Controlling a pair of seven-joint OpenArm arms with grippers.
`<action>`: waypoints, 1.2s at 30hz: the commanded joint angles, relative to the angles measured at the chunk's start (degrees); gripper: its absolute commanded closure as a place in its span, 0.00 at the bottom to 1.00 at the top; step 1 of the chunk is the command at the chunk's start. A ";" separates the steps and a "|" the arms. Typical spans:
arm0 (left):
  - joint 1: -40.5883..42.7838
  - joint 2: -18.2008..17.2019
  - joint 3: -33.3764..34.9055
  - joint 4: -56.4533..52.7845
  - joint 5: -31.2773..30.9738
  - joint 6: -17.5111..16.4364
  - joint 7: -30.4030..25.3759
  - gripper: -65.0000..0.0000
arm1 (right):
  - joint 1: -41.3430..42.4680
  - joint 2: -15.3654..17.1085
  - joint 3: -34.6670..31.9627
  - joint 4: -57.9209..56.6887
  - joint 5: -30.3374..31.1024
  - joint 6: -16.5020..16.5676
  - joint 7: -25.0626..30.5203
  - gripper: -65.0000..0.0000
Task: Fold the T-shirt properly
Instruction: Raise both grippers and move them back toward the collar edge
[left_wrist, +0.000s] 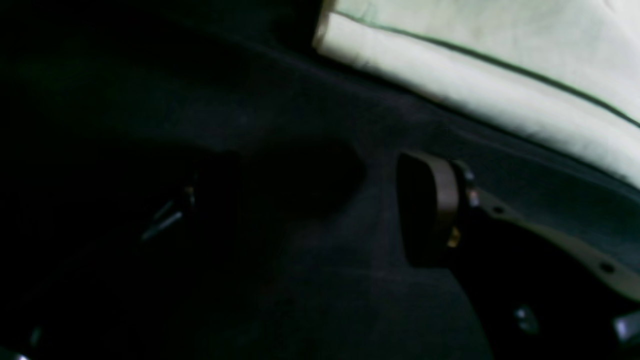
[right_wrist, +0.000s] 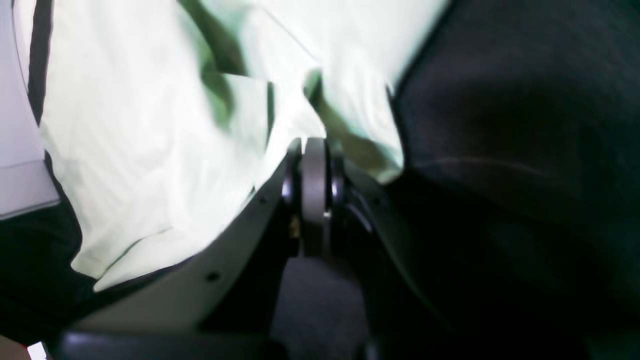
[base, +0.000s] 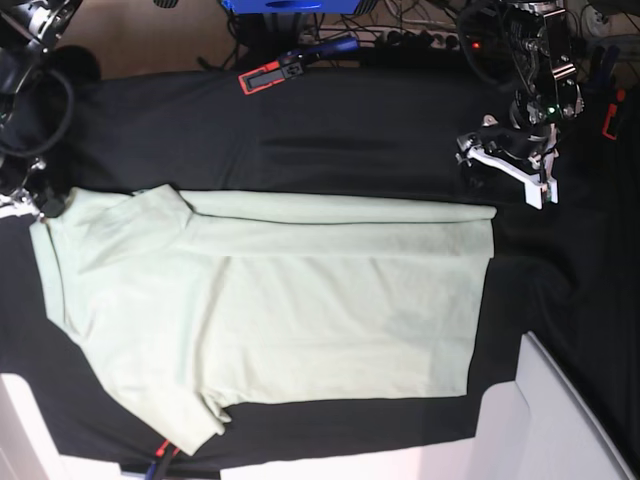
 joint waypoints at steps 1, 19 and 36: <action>-0.08 -0.56 -0.26 0.75 -0.16 -0.26 -0.97 0.29 | 0.69 1.35 0.12 0.84 0.82 -0.76 0.55 0.99; -0.08 -0.65 -0.26 0.75 -0.07 -0.26 -0.97 0.29 | 1.48 4.34 -0.05 0.84 0.73 -2.78 0.73 0.99; -0.08 -0.65 -0.26 0.75 -0.07 -0.26 -0.97 0.29 | 1.48 2.93 0.03 0.84 0.82 -6.13 -1.47 0.98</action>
